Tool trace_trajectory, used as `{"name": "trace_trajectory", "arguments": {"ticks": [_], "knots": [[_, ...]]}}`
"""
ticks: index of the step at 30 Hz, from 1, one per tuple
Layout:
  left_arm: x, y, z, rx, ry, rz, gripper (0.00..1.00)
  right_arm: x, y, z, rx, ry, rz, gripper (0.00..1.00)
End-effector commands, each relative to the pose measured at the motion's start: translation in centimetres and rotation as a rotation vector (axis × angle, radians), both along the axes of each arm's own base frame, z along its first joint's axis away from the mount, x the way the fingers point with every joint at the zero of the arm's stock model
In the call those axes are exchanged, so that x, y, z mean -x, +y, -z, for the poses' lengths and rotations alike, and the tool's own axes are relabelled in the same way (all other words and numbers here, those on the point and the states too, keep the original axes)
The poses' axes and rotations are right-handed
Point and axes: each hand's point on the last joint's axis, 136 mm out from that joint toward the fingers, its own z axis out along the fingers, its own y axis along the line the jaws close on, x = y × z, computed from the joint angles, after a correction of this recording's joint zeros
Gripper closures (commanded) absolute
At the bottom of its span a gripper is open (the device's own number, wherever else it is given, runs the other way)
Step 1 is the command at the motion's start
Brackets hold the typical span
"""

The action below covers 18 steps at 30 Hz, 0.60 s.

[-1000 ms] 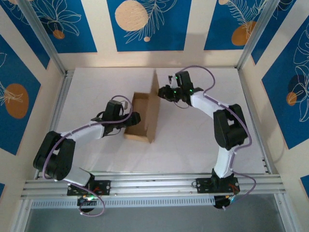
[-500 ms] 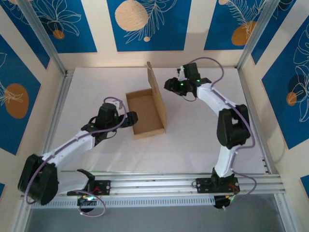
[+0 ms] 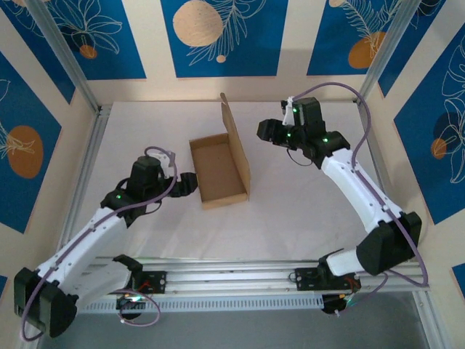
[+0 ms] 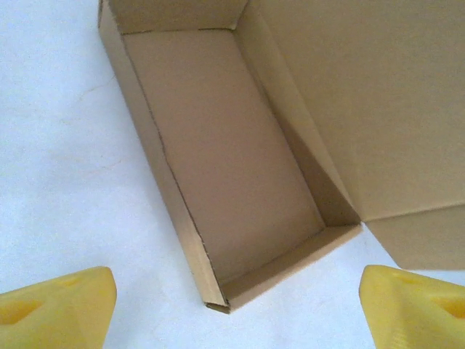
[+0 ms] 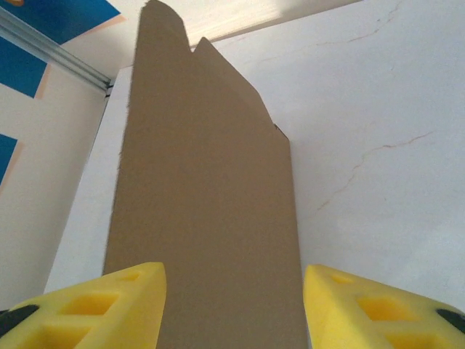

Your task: Fold the paper box

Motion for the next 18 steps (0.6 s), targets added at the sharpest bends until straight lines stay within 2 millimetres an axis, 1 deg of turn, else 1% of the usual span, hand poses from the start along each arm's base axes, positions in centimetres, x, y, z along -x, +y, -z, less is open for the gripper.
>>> {"name": "trace_trajectory", "arguments": {"ticks": [1,3,8,11,13,15,16,18], "knots": [[1.6,0.1,-1.4,0.002,0.005,0.055,0.13,1.2,-0.5,-1.0,0.047,-0.006,0.000,0.45],[1.9,0.2,-1.9,0.006,-0.009,0.056,0.13,1.4,-0.5,-1.6,0.036,-0.001,0.008,0.45],[2.5,-0.3,-1.4,0.023,0.038,0.084,0.13,2.1,-0.3,-3.0,0.003,-0.021,0.008,0.45],[2.3,-0.2,-1.6,0.021,0.033,0.075,0.13,2.0,-0.6,-3.6,0.012,-0.032,0.023,0.45],[1.9,0.1,-1.7,0.002,0.034,0.050,0.13,1.6,-1.1,-3.7,0.028,-0.045,0.048,0.45],[1.7,0.0,-1.7,0.011,0.044,0.039,0.13,1.0,-1.6,-3.2,0.019,-0.041,0.076,0.44],[1.6,0.0,-1.8,0.020,0.043,0.033,0.13,0.5,-1.6,-3.0,0.002,-0.033,0.076,0.44],[1.4,0.2,-2.0,0.018,0.034,0.018,0.13,-0.1,-1.1,-2.7,0.000,-0.019,0.047,0.42]]}}
